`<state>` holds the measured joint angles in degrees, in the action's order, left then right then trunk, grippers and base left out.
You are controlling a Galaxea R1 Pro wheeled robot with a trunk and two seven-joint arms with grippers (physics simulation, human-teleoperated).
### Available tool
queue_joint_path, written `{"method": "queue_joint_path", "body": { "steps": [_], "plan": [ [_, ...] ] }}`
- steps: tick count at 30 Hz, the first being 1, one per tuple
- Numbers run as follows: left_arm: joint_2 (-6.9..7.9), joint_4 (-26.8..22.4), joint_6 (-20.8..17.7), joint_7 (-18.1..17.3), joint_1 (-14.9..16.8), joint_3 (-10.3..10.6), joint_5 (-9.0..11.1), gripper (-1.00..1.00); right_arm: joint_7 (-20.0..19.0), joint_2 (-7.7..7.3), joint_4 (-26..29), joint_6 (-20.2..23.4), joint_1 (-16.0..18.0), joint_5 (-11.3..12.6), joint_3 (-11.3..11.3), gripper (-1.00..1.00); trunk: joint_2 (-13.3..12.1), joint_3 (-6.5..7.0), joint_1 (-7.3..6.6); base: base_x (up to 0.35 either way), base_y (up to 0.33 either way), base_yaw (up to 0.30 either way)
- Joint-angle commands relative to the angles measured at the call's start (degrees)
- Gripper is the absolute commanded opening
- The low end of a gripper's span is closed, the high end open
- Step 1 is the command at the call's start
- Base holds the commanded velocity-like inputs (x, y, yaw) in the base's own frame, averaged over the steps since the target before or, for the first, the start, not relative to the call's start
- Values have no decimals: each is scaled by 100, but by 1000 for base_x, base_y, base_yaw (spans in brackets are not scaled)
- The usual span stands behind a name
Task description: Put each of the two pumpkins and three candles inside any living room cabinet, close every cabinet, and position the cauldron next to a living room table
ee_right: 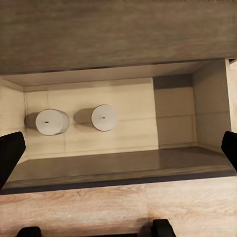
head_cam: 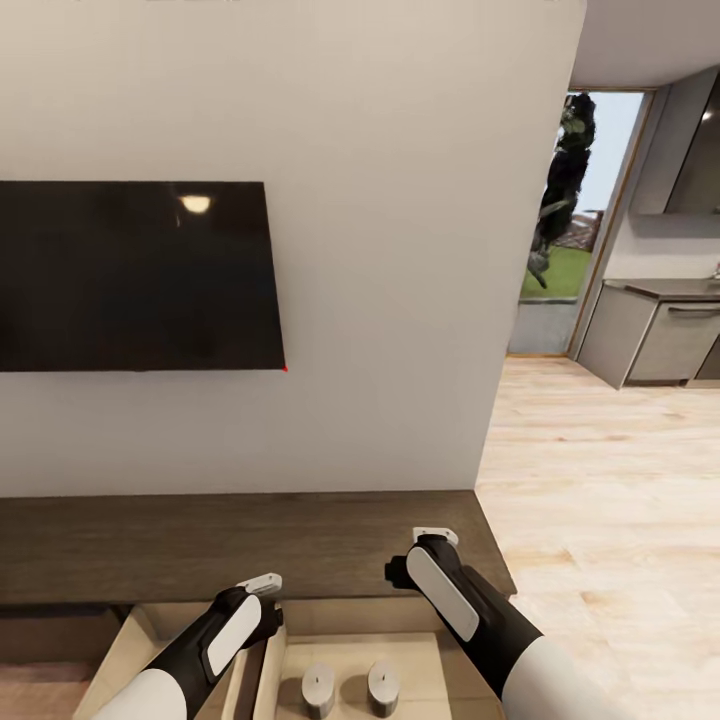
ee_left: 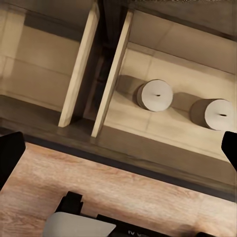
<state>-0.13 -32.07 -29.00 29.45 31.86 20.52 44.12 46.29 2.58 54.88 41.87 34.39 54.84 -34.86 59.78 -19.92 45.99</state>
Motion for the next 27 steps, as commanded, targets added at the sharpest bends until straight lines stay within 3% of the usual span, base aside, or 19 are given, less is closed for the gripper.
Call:
{"method": "queue_joint_path", "body": {
  "steps": [1, 14, 27],
  "plan": [
    [5, -10, -9, 52, 4, 31, 53, 100, 55, -4, 6, 9, 7, 49, -12, 100, -36, 11, -22, 0, 0, 0],
    [-3, -10, -9, 52, 4, 31, 52, 100, 48, -26, 7, 7, 7, 61, -12, 100, -558, 245, -307, 0, 0, -74],
    [3, -10, 50, 52, 4, 28, 55, 100, 47, -21, 4, 6, 7, 57, -4, 100, -558, 245, -307, 0, 0, -260]
  ]
}}
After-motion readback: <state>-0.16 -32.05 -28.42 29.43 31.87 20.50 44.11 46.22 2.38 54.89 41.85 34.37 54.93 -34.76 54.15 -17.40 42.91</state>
